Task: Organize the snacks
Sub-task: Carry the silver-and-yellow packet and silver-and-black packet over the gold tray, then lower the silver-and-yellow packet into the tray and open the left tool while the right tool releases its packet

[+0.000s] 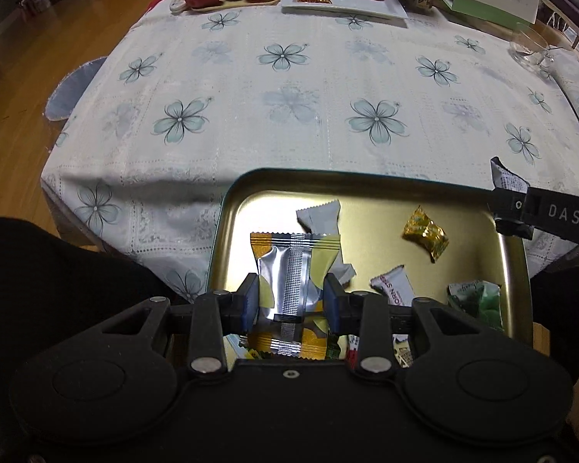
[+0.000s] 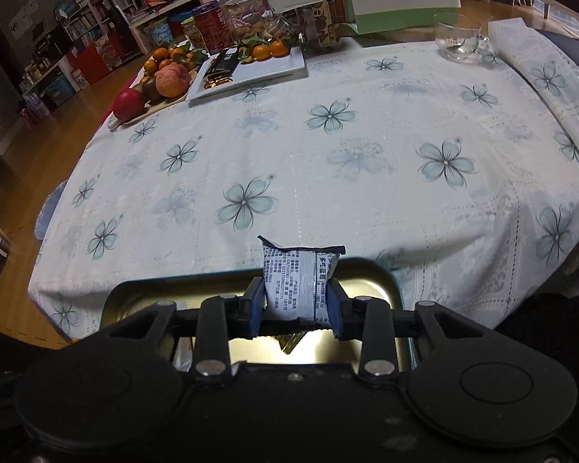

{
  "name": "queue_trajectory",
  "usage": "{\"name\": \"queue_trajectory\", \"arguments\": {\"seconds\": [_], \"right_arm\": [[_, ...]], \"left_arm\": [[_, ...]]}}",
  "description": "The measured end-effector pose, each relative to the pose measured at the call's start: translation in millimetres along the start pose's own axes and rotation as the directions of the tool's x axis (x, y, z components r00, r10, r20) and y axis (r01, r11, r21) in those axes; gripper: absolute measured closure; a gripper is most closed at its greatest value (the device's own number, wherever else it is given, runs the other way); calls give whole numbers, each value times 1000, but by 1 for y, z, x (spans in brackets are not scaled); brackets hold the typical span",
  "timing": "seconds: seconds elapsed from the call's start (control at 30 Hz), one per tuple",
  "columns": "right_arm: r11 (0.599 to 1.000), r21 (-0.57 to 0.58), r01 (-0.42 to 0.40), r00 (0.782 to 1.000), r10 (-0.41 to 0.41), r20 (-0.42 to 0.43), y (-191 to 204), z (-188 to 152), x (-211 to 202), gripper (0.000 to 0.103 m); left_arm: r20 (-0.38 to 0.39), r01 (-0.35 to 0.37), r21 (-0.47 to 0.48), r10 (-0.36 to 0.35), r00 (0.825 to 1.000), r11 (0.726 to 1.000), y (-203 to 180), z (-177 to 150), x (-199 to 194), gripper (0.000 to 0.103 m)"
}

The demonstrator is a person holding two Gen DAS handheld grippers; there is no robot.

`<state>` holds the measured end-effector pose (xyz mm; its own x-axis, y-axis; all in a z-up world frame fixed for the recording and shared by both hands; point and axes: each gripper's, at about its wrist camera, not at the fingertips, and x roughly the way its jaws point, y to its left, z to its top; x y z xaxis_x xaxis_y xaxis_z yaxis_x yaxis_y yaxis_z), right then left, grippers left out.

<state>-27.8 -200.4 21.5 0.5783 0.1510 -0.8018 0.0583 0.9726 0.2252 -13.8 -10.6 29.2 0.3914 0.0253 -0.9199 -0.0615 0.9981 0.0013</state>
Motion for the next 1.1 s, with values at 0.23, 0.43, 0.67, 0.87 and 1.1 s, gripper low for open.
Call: {"name": "queue_trajectory", "arguments": {"seconds": [0.23, 0.43, 0.67, 0.87, 1.1], "right_arm": [[1000, -13, 6, 1000, -6, -20, 7, -49, -14, 68], [994, -101, 34, 999, -37, -22, 22, -78, -22, 68], [992, -112, 59, 996, -66, -60, 31, -83, -16, 68], [991, -103, 86, 991, -96, -95, 35, -80, -5, 68], [992, -79, 101, 989, -109, -101, 34, -70, -3, 68]], "left_arm": [[30, -3, -4, 3, 1000, 1000, 9, -17, 8, 59], [93, 69, -19, -67, 993, 997, 25, -3, 10, 59], [142, 57, 19, -59, 988, 998, 24, 16, 18, 59], [192, 3, 65, -15, 981, 998, 7, 14, 24, 59], [146, 44, 62, -53, 988, 997, 5, 8, 30, 59]]}}
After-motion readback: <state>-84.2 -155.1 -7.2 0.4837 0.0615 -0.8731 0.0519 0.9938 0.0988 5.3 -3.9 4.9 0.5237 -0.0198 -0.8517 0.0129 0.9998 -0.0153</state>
